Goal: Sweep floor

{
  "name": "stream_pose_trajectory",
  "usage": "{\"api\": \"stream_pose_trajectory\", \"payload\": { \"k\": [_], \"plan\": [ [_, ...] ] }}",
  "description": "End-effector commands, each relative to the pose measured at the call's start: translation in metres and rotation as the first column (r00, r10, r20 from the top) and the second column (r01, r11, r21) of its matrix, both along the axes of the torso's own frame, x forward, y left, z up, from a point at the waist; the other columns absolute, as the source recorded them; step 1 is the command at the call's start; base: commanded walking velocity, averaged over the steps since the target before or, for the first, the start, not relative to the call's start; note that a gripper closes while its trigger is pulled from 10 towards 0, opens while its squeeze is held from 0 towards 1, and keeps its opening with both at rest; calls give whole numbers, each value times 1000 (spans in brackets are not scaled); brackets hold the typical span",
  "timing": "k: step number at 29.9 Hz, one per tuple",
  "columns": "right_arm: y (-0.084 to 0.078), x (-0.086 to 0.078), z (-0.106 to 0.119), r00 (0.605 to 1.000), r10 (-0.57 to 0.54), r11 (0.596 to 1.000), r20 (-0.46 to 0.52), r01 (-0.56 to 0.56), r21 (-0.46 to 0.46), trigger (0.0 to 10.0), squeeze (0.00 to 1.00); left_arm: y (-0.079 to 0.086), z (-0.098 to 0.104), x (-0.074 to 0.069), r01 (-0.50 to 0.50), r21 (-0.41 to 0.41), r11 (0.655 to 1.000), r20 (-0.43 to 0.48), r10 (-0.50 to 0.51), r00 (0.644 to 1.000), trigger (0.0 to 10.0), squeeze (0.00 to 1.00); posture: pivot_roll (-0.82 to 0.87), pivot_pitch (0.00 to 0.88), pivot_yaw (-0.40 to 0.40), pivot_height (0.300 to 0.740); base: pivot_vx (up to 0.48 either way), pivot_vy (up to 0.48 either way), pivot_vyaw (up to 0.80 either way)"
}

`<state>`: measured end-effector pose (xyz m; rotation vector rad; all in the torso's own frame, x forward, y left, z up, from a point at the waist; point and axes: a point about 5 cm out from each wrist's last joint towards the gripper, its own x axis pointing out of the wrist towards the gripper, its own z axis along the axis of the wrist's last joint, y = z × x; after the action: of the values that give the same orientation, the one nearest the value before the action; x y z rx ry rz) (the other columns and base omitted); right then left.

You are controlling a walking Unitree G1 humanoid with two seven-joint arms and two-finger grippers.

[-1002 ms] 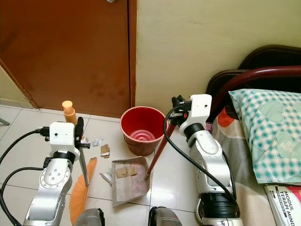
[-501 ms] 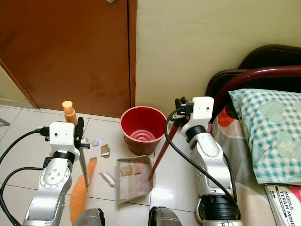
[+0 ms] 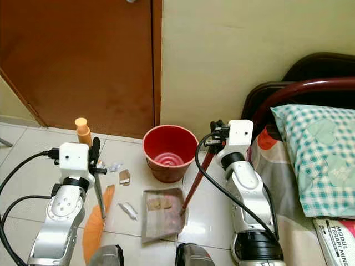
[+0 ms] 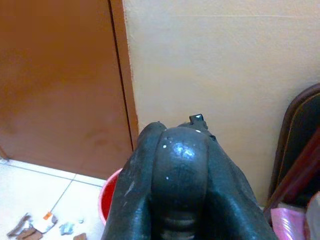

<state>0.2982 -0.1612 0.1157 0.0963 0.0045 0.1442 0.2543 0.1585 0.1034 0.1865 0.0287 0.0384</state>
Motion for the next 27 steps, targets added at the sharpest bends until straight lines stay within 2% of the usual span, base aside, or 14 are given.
{"api": "stream_pose_trajectory", "payload": {
  "k": [1, 22, 27],
  "plan": [
    [-9, -2, -5, 999, -35, 999, -3, 35, -13, 10000, 0, -1, 2, 1, 2, 3, 1000, 4, -2, 1000, 10000, 0, 122, 108, -75, 740, 0, 0, 0],
    [-10, -1, -11, 999, -52, 999, -8, 52, -13, 10000, 0, -3, 1, 0, 3, -4, 1000, 2, -3, 1000, 10000, 0, 123, 108, -80, 740, 0, 0, 0],
    [-11, -1, -10, 998, -55, 998, -8, 55, -11, 10000, 0, -5, 3, 0, 5, -8, 1000, 7, -5, 1000, 10000, 0, 79, 108, -85, 740, 0, 0, 0]
  ]
}}
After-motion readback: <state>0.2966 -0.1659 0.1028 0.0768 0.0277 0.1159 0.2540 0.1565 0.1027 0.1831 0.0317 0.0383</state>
